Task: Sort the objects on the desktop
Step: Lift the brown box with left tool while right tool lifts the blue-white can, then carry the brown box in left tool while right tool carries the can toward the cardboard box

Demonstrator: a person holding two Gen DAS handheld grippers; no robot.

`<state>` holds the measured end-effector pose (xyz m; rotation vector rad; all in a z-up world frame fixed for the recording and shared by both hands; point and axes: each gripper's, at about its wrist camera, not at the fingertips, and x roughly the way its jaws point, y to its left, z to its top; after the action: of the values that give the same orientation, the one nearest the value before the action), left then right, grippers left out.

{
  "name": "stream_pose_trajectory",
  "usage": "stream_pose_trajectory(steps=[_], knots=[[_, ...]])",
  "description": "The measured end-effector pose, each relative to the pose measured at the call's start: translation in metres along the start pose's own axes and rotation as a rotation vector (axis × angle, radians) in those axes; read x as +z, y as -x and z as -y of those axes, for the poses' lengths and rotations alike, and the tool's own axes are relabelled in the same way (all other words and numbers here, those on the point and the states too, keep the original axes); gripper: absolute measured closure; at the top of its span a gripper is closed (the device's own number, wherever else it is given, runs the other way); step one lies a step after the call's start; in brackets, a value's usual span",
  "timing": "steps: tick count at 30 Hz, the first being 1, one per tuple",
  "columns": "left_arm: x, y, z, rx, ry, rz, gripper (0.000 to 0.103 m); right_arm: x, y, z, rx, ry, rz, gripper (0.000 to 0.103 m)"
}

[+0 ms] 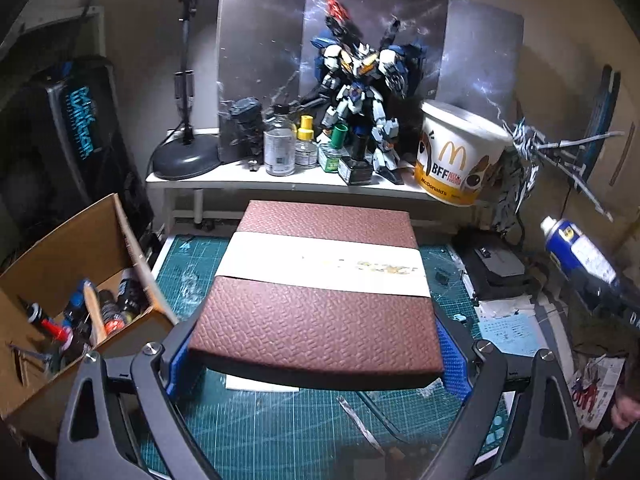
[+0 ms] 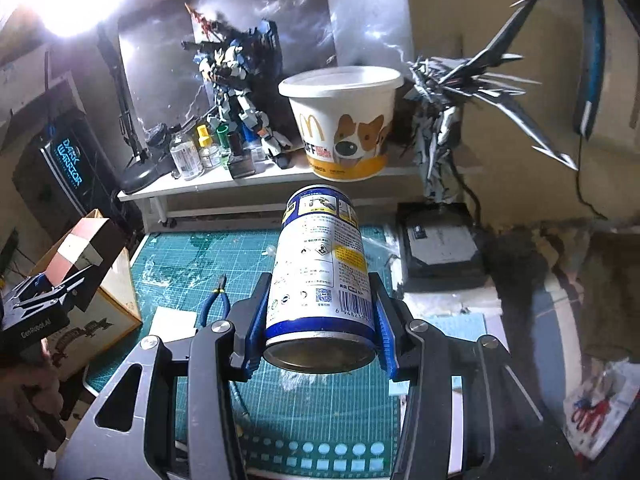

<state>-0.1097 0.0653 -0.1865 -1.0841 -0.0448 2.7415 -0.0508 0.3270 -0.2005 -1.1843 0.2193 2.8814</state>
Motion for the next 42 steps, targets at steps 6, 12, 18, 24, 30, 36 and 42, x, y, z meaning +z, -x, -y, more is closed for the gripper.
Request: stream_pose_trajectory(steps=[6,12,18,24,30,36,42], knots=[[-0.008,0.047,0.002,0.021,0.007,0.03,0.009,-0.011,0.032,0.001,-0.013,-0.027,-0.007,0.061],[-0.012,0.078,0.002,0.045,0.023,0.05,0.009,-0.021,0.061,0.006,0.002,-0.028,-0.008,0.06],[-0.007,0.105,0.006,0.089,0.043,0.05,0.009,-0.015,0.091,0.01,-0.005,-0.018,0.003,0.06],[0.001,0.138,0.007,0.113,0.071,0.066,0.009,-0.006,0.123,0.002,0.004,0.027,0.034,0.06],[0.009,0.172,-0.001,0.123,0.1,0.07,0.009,-0.004,0.148,-0.008,0.03,0.036,0.037,0.06],[0.011,0.206,-0.023,0.111,0.099,0.079,0.009,-0.011,0.169,-0.03,-0.007,0.051,0.053,0.06],[0.013,0.208,-0.069,0.125,0.103,0.073,0.009,-0.013,0.172,-0.059,-0.043,0.02,0.062,0.06]])
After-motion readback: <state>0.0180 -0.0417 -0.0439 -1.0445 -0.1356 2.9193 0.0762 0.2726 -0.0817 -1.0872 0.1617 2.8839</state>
